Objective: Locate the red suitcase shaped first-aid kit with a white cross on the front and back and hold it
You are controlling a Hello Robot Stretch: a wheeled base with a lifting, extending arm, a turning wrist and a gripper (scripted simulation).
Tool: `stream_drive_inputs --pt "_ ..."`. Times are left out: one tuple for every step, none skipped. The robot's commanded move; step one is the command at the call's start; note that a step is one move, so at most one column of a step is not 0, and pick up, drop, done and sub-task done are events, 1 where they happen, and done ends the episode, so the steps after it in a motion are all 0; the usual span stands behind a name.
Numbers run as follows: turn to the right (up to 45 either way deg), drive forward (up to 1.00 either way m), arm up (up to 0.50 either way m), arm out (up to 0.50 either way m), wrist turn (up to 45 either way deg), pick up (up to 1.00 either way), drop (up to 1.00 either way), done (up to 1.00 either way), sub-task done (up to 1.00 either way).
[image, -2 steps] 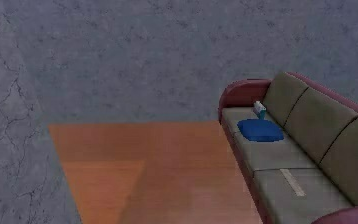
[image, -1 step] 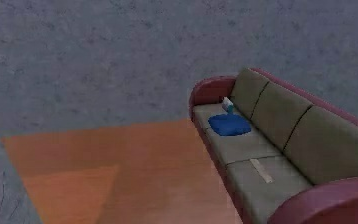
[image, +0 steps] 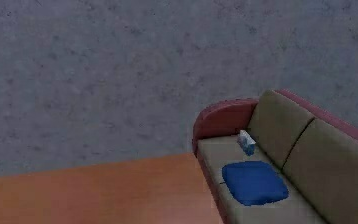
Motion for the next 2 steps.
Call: stream_drive_inputs --pt "-36.0 0.0 0.0 0.0 0.0 0.0 0.0 0.0 0.0" --pt "0.0 0.65 0.0 0.0 0.0 0.0 0.0 0.0 0.0"
